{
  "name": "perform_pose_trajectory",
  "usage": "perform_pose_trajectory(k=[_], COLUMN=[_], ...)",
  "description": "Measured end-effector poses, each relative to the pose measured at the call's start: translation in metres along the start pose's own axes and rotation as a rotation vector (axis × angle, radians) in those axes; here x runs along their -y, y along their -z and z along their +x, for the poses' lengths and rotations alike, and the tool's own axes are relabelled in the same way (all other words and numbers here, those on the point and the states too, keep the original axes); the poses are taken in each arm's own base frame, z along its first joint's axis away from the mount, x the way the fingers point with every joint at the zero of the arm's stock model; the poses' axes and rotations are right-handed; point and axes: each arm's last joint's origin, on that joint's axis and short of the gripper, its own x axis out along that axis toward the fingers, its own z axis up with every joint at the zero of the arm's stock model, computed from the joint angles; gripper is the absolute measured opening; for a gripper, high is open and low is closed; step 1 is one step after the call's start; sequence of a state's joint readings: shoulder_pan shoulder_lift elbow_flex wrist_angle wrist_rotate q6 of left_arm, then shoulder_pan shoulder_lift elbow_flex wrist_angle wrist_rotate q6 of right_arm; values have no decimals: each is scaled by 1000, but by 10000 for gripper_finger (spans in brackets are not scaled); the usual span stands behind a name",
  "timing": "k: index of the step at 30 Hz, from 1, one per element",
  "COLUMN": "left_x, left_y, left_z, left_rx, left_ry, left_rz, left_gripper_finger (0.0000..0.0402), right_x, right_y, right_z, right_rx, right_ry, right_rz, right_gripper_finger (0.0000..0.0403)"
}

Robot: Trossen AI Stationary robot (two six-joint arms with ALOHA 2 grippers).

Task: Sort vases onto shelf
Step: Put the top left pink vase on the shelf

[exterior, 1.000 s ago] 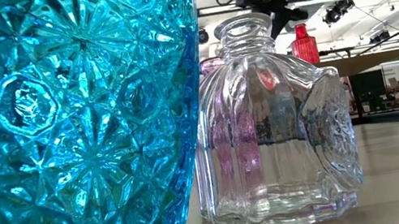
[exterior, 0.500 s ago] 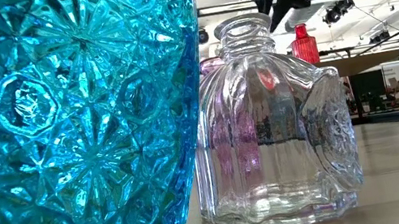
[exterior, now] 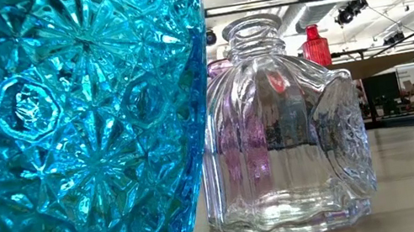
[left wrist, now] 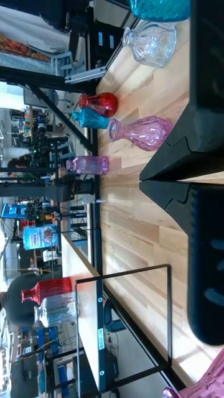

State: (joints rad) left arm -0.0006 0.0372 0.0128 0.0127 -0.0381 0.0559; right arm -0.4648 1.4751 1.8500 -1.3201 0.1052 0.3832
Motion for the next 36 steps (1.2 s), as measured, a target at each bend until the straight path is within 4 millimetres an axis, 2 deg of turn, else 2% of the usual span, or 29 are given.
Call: perform_pose_trajectory(k=[7,17,20,24,32,36], left_x=[0,0,0,0,0,0], left_y=[0,0,0,0,0,0], left_z=[0,0,0,0,0,0], left_rx=[0,0,-1,-1,0,-1], left_ry=[-1,-1,0,0,0,0], left_rz=[0,0,0,0,0,0], left_gripper_finger=[1,1,1,1,1,1], right_x=[-30,-75,-85,-83,-59,-51], right_y=[20,46,58,84,140,167], right_z=[-20,-34,-30,-16,9,22], right_rx=[63,141,162,182,249,309], right_ry=[6,-22,-41,-107,-247,-324], right_rz=[-126,-319,-367,-387,-332,-364], right_gripper_finger=[108,108,108,108,108,108])
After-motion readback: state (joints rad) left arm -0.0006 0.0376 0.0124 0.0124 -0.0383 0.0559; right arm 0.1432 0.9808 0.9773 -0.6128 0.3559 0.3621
